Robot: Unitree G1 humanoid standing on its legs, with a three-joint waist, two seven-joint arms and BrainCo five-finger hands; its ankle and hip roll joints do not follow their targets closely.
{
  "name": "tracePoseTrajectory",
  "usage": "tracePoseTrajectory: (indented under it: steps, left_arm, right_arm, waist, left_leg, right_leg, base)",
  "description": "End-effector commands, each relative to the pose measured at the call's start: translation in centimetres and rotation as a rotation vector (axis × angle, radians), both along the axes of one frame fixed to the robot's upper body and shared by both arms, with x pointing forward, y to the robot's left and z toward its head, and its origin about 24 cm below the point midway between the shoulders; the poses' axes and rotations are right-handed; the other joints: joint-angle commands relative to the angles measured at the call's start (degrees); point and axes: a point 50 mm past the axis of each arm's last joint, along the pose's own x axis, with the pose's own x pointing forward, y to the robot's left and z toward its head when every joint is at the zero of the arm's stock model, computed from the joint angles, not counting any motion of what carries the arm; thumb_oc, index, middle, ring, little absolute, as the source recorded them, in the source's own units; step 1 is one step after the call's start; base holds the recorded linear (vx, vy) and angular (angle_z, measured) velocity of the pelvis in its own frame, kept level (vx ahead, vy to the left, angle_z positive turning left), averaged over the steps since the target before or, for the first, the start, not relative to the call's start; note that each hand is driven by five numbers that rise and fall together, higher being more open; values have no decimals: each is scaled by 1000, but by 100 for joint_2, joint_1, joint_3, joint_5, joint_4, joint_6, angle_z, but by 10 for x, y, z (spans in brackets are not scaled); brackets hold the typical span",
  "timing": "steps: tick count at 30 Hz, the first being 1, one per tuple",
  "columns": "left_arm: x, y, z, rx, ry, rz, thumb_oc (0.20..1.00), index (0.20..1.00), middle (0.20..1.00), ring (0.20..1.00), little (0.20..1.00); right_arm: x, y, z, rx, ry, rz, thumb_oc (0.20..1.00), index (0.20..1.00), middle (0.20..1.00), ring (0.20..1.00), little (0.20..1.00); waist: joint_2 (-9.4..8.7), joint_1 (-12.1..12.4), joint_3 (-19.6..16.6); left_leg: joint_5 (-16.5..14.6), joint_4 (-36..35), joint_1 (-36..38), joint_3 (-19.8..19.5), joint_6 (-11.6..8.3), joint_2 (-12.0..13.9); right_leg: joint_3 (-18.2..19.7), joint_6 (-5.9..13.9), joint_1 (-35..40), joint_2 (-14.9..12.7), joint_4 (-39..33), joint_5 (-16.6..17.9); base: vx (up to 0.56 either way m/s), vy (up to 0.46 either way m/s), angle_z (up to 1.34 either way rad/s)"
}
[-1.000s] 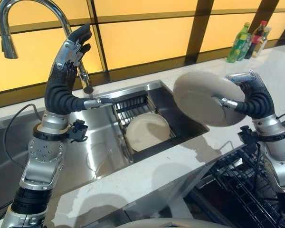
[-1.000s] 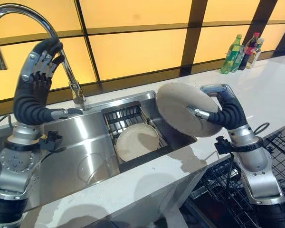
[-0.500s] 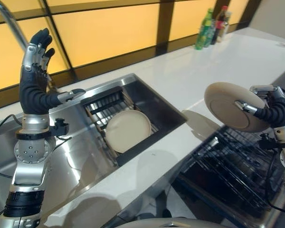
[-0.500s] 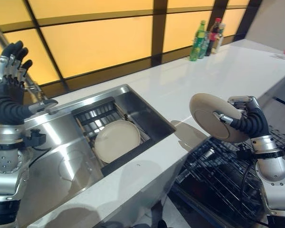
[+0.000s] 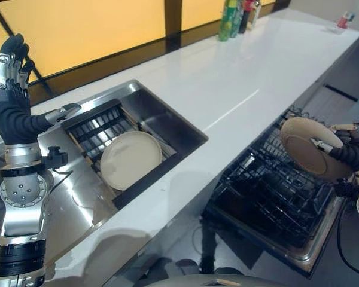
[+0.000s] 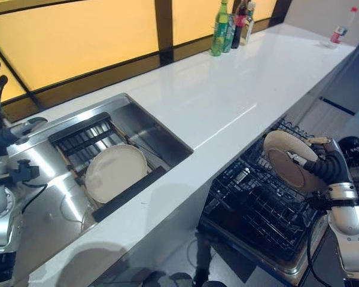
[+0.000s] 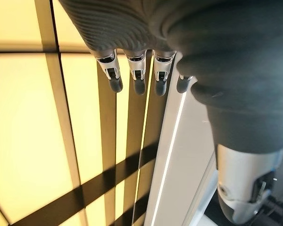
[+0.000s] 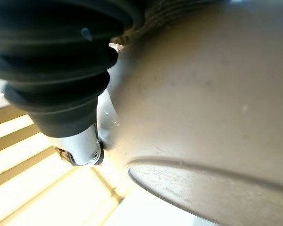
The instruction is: Pick up plates and place into dishwasher.
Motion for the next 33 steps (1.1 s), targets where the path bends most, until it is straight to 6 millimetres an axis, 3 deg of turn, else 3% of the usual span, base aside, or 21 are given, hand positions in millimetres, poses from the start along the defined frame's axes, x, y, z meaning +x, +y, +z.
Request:
tracePoseTrajectory:
  steps: [1,13,23,30,33]
  left_arm:
    - [-3,6,8,53,-22,14,1000,1000,1000,1000,1000]
    - [-6,6,-5,37,19,2,1000,1000,1000,1000,1000]
    - [-4,5,-5,50,55,-6,1000,1000,1000,1000,1000]
    - [0,3,-3,63,62,-3,1000,1000,1000,1000,1000]
    - [2,-1,-3,60,58,-4,1000,1000,1000,1000,1000]
  right_arm:
    - [1,-4,21,-32,-70,2,200,200,200,200,200]
    - [17,-3,-18,47,120,71,200,200,200,200,200]
    - [15,-11,-56,27,302,58,200,200,200,200,200]
    - [20,-16,-53,10,322,50,200,200,200,200,200]
    - [27,-17,-46,-12,313,59,200,200,200,200,200]
  waist:
    - [-92,-145,-294]
    - [181,-102,-157]
    - [279,-69,-43]
    - [393,-52,158]
    - [538,-58,314]
  left_leg:
    - [240,-228,-740,-382,70,-138]
    - [481,-177,-905,-458,-133,104]
    - [602,-155,-1008,-364,-185,169]
    - [637,-69,-1156,-446,-207,145]
    - [669,-48,-1265,-485,-224,95]
  right_leg:
    - [-129,497,343,-350,251,-589]
    - [-138,327,162,-279,457,-725]
    - [-180,320,108,-270,570,-773]
    - [-171,307,-37,-286,669,-771]
    - [-145,304,-131,-325,674,-766]
  base:
    - [-44,-158,-5]
    - [-24,-62,0]
    - [23,-15,2]
    - [-7,-53,2]
    - [-38,-6,0]
